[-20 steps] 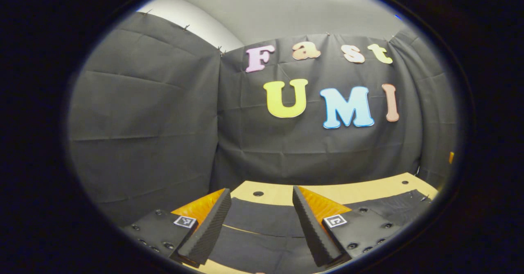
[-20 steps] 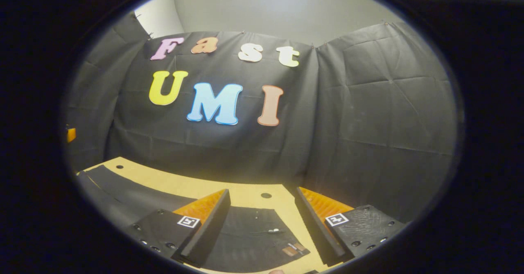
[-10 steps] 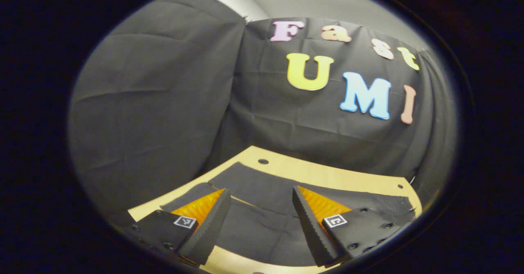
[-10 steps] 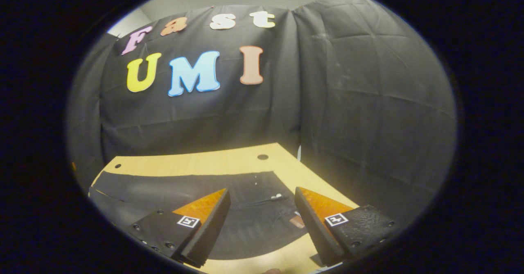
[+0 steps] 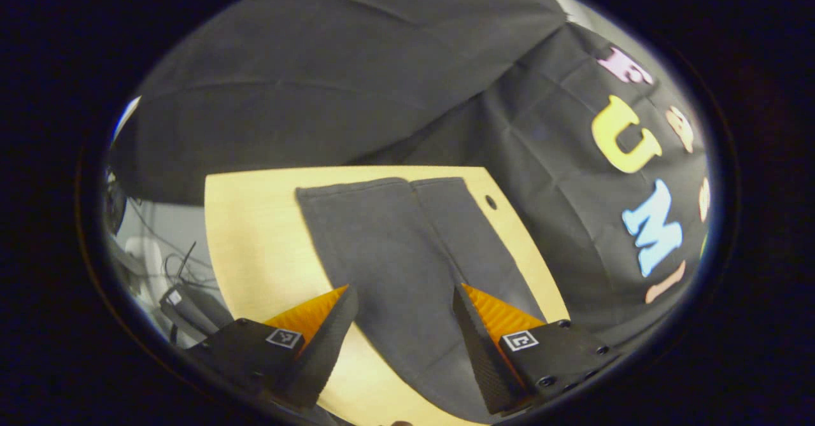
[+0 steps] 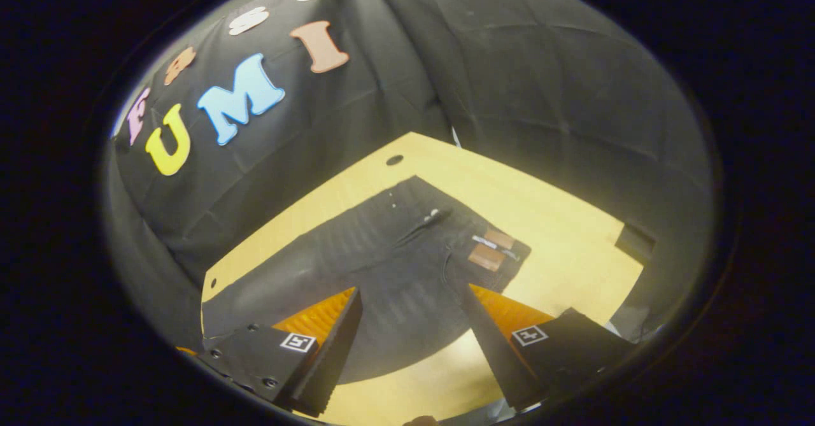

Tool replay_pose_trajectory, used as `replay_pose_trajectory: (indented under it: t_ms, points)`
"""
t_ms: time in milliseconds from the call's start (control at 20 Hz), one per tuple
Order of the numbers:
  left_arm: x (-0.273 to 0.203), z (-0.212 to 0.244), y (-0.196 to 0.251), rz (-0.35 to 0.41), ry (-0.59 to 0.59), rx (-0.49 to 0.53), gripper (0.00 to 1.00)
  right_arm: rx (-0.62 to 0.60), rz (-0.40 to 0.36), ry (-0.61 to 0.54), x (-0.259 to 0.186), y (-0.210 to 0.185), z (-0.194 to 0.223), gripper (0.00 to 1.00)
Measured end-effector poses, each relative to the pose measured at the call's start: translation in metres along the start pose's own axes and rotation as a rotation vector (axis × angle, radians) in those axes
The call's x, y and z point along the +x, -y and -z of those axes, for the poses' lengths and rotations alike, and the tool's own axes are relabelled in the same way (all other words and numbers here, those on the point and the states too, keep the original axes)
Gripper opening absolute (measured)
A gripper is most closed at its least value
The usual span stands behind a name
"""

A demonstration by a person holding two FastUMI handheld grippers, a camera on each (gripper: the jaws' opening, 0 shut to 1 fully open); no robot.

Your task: Grasp the waist and the cuffs of the jeans and fold them to make the two legs overlap; first hold the waist and fold one-third of the jeans toward the cuffs, then hold the cuffs and fold the remaining one-third in the same direction to finish folding.

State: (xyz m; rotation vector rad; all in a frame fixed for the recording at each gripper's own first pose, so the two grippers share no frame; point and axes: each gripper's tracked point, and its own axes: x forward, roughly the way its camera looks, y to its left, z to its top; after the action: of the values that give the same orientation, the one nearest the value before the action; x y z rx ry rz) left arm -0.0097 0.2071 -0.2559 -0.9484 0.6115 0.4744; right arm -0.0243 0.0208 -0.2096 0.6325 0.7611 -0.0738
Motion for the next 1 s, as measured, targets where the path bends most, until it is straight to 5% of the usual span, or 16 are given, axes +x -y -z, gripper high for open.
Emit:
replay_pose_trajectory:
  t_ms: [400,800,1000]
  points:
    - [0.045,-0.025,-0.068,-0.089,-0.080,-0.310,0.98,0.246,0.023,-0.173,0.017,0.019,0.042,0.95]
    - [0.084,-0.038,-0.060,-0.076,-0.083,-0.300,0.98,0.523,0.090,-0.222,0.039,0.052,0.054,0.95]
    - [0.091,-0.035,-0.045,-0.029,-0.090,-0.298,0.97,0.569,0.000,-0.219,0.055,0.034,0.046,0.95]
